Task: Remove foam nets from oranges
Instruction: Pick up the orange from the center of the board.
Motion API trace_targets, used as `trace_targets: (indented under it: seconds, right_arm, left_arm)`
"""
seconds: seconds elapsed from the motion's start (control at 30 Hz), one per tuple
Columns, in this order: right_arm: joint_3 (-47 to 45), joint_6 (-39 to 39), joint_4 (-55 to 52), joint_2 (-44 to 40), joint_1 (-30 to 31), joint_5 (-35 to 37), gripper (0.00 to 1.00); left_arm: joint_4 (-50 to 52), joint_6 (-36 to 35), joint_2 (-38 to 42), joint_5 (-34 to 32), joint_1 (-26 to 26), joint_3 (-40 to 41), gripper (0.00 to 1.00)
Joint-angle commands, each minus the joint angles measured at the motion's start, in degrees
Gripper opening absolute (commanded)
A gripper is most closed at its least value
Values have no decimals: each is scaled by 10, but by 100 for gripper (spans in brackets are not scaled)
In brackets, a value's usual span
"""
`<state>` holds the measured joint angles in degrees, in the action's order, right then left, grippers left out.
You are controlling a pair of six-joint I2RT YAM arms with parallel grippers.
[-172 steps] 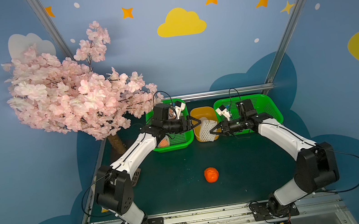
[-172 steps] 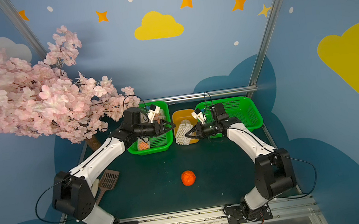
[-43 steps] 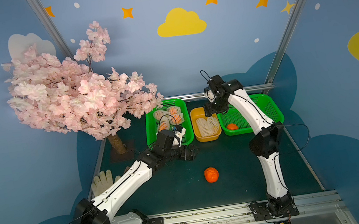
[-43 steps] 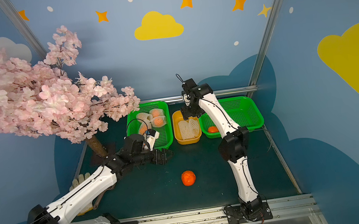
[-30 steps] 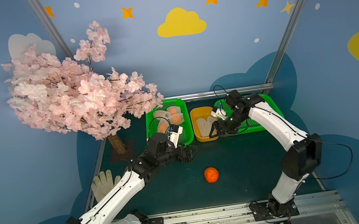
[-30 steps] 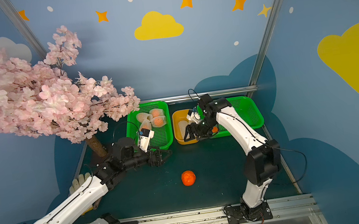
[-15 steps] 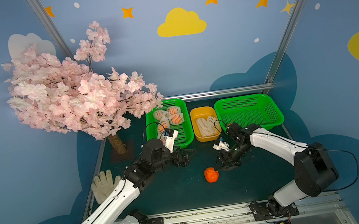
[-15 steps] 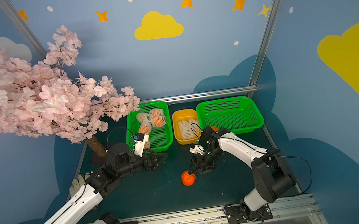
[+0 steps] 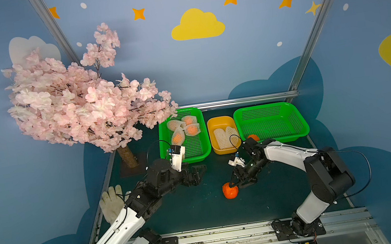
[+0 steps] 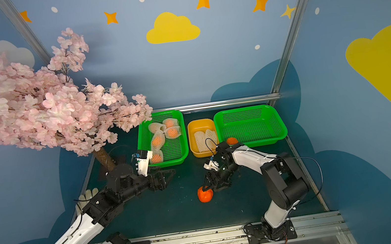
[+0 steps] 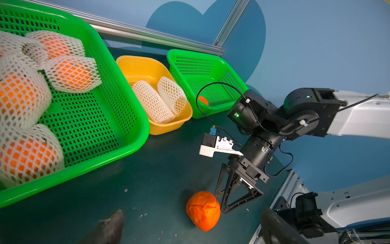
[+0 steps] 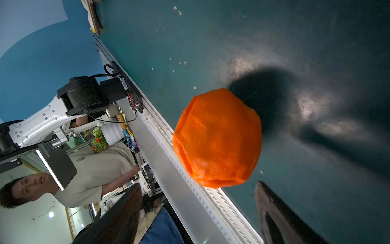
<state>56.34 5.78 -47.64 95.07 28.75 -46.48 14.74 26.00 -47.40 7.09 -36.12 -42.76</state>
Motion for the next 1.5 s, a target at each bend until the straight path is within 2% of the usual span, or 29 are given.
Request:
trace_targets:
  seconds: [0.0,0.7,1.07,1.17,1.47]
  right_arm:
    - [-3,0,6,16,5,6,85]
    - [39,30,20,78,58,41,85]
    - [68,45,17,118,67,67,84]
    - [74,45,13,125,68,68,80]
    - [90,38,-11,118,67,63,50]
  left_arm:
    - [21,2,13,-17,2,4,99]
    - [35,-4,29,-24,3,12,99]
    - [46,-5,43,-31,4,18,99]
    - [47,-8,44,-30,3,18,99]
    - [46,-13,42,-34,9,14,99]
